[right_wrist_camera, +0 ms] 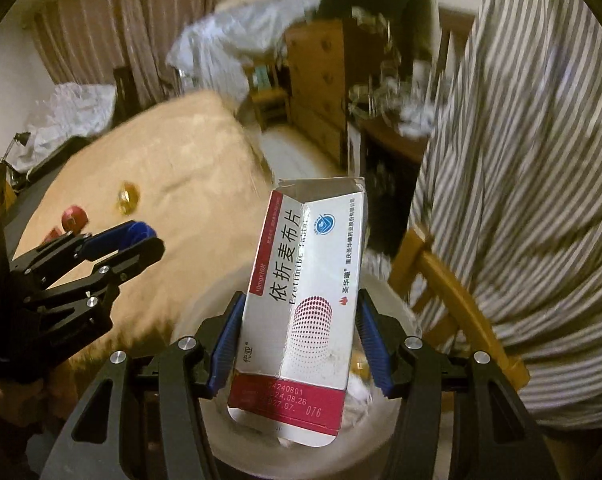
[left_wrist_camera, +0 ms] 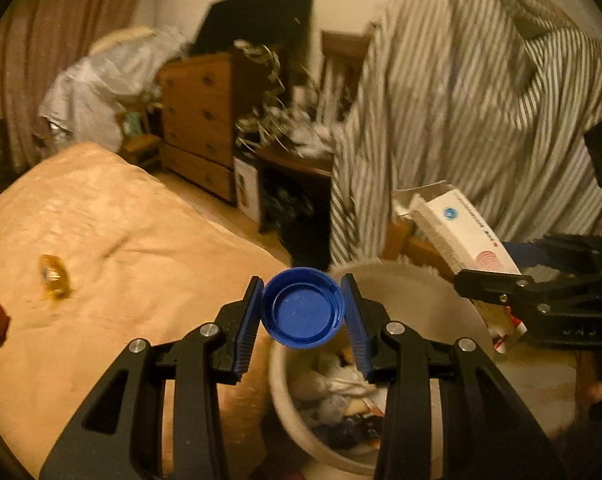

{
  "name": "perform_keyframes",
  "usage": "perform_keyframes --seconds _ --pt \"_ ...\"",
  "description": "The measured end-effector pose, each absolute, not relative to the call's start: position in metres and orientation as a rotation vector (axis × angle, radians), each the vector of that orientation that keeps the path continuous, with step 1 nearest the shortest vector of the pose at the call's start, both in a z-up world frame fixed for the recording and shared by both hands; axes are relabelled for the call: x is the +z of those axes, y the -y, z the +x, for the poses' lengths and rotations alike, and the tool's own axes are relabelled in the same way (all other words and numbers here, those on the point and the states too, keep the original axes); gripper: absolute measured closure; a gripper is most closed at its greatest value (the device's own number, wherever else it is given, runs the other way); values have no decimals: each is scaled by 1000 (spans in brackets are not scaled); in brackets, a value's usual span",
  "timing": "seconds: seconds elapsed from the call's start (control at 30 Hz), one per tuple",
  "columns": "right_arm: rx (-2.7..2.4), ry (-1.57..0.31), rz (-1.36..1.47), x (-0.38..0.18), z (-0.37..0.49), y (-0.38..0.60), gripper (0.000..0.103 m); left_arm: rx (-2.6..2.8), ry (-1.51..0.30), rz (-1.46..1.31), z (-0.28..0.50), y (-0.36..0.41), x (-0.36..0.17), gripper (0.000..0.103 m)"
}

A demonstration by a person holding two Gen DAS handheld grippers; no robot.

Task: Collect trash
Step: 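Lift and carry the blue cap and medicine box over the white bucket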

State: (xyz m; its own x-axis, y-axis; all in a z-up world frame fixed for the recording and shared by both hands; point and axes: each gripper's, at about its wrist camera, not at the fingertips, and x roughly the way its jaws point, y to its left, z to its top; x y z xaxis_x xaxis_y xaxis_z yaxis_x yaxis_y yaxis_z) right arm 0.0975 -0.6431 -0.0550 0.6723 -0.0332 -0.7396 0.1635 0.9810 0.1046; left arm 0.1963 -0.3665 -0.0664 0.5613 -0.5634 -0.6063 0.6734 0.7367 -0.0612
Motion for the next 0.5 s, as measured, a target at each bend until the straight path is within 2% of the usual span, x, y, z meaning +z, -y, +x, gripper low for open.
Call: perform_keyframes --seconds 0.2,0.5 --pt "-86 -958 211 -87 109 664 47 -793 -758 236 199 394 -96 65" --pt "-75 -989 252 -108 106 666 46 -781 -789 268 203 402 -110 65"
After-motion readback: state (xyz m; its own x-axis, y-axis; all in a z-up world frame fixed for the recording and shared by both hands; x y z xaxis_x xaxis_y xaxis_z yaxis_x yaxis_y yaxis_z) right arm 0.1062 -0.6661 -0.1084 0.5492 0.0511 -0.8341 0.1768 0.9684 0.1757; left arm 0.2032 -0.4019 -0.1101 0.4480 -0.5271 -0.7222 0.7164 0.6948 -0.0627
